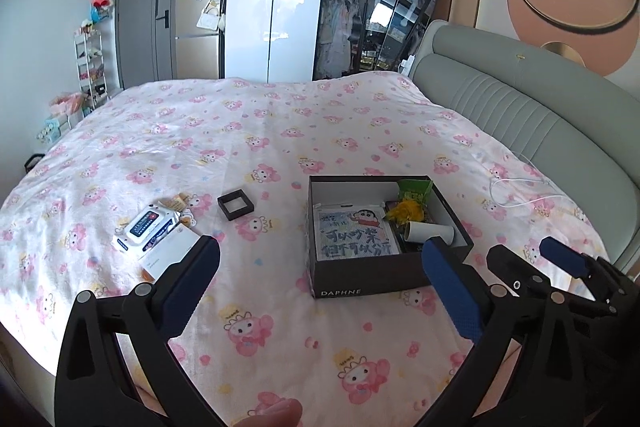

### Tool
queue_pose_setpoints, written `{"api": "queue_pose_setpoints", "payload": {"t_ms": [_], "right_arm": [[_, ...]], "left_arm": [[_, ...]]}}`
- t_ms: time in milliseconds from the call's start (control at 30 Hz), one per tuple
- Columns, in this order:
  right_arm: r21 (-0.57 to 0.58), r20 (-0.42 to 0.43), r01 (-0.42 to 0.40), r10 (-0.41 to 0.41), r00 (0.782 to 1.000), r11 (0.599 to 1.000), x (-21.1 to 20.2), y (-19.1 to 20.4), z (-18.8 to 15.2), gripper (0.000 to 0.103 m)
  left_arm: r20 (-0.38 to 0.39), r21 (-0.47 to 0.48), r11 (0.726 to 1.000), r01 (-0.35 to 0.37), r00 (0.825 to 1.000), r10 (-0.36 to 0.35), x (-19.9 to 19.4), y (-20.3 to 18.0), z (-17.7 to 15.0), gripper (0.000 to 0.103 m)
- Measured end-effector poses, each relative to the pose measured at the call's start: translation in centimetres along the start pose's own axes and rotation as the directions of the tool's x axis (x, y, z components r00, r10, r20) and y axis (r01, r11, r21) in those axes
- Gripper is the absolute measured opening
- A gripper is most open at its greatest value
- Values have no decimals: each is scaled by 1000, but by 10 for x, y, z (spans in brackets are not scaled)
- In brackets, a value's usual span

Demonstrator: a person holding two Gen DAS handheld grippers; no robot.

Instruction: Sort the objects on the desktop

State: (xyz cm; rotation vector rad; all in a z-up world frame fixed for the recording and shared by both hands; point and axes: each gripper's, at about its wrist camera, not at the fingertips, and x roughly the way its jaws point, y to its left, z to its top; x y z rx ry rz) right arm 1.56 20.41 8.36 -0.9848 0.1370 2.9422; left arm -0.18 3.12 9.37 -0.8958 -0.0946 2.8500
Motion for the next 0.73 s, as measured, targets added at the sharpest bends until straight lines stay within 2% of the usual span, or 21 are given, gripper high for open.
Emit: {"api": "queue_pose_setpoints", "payload": {"t_ms": [300,733], "right_arm": [[2,-13,1,-1,1000,1000,1,-1,-11,74],[-4,-28,9,-9,1000,1000,6,0,-15,74]], "left_arm": [[-8,6,1000,-21,1000,21,1,1,-9,102],[-28,-10,1000,-5,1000,5,7,4,-14,102]]}}
